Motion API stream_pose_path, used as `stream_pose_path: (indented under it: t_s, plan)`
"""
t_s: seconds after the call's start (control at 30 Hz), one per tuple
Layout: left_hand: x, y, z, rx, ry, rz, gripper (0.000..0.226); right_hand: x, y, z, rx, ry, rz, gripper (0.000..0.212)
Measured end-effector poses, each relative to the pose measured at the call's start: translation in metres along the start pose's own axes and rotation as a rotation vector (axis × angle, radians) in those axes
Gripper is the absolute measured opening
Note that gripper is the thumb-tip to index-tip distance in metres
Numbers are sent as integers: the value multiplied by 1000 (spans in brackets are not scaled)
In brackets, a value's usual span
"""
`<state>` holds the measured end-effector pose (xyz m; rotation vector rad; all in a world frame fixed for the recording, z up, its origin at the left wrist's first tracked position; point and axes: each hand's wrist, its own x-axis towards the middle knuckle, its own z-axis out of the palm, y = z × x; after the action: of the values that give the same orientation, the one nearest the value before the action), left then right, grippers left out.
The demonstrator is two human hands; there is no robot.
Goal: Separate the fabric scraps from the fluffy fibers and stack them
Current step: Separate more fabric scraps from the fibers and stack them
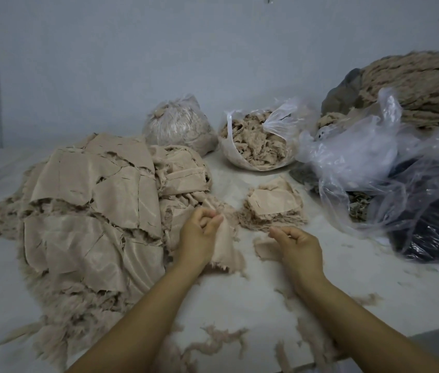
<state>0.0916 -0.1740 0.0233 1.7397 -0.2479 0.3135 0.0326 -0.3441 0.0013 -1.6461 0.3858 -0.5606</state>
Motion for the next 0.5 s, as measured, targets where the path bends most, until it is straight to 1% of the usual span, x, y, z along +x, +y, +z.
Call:
stream_pose_path:
  t_s: [0.1,0.17,0.23,0.27,0.3,0.33,0.37,0.4,0.43,0.47,0.5]
  plan:
    - [4,21,23,-87,-100,25,23,0,-10,-5,-49,-17,-76,21]
    - [5,31,34,-151,-250,22,19,0,-17,-6,-17,-139,-111,24]
    - [6,36,38,-148,-428,19,12,2,-23,-6,61,-292,-52,41]
    - [6,36,38,-145,-467,14,10,4,-25,-6,65,-333,-30,43]
    - [6,36,38,-151,-447,2,10,7,-25,-6,67,-336,-33,36]
    - [6,36,38,-170,-373,-24,12,8,-25,-6,78,-306,-47,24]
    - [6,34,37,-211,-278,-92,17,9,-23,-5,90,-255,-66,16]
    - [5,32,36,-272,-211,-218,26,10,-21,-3,104,-200,-72,14]
    - [2,31,35,-336,-201,-384,38,10,-17,-1,110,-154,-70,14]
    - [-4,28,35,-381,-241,-548,51,10,-14,2,117,-115,-58,15]
    - [-11,25,36,-405,-298,-673,60,10,-12,5,122,-74,-45,16]
